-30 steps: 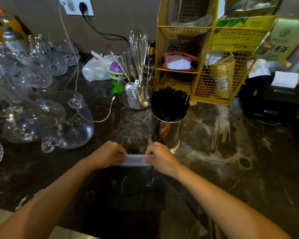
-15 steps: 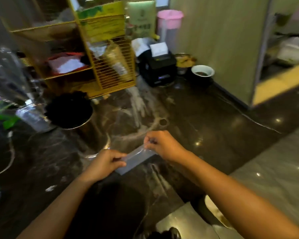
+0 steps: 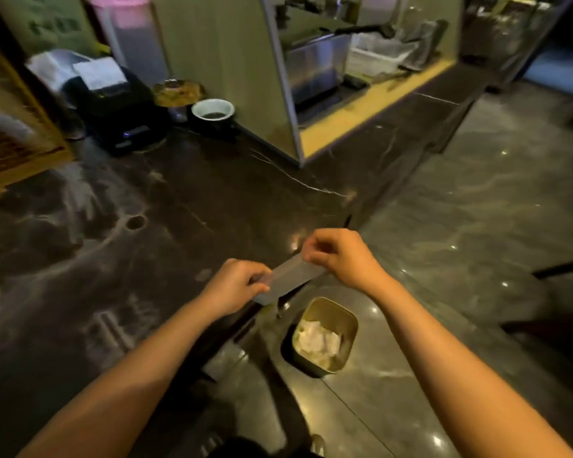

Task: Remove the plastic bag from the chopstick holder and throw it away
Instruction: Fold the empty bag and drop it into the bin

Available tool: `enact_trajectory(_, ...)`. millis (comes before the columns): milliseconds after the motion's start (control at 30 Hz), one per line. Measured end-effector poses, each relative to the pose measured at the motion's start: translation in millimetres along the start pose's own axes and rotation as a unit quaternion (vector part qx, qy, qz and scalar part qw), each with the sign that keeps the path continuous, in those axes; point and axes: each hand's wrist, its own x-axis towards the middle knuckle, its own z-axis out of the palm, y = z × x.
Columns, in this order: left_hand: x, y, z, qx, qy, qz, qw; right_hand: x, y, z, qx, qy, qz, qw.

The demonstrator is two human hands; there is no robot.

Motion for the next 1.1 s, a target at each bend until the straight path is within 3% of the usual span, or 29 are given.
enact_trajectory(200, 57.8, 26.6, 90.1, 0.036, -0.089, 0.015, 0.995, -32.6, 93.3, -21.5, 0.038, 0.04, 0.097, 0.994)
enact_trajectory(400, 101.1, -14.7, 190.2, 0.101, -0.119, 0.016, 0.988, -28.7, 196.6, 18.8, 0.043, 0.055, 0.197, 0.978)
enact_trajectory(500, 122.3, -51.7, 243.6, 0.187, -0.222, -0.007, 0.957, -26.3, 253.7, 51.7, 0.032, 0.068, 0.202, 0.977)
enact_trajectory(600, 134.9, -97.1, 303.5, 0.259, -0.265, -0.04, 0.928, -25.4, 316.8, 93.8, 0.005, 0.07, 0.221, 0.973)
enact_trajectory(733, 144.5, -165.5, 384.3, 0.288, -0.267, -0.06, 0.918, -21.5, 405.5, 172.7, -0.002, 0.032, 0.256, 0.966)
enact_trajectory(867, 151.6, -232.3, 452.6, 0.306, -0.25, -0.055, 0.917, -6.2, 488.6, 260.5, -0.026, -0.054, 0.28, 0.958)
enact_trajectory(1100, 173.4, -310.5, 524.4, 0.344, -0.243, -0.059, 0.905, 44.0, 591.2, 386.3, -0.027, -0.167, 0.299, 0.939)
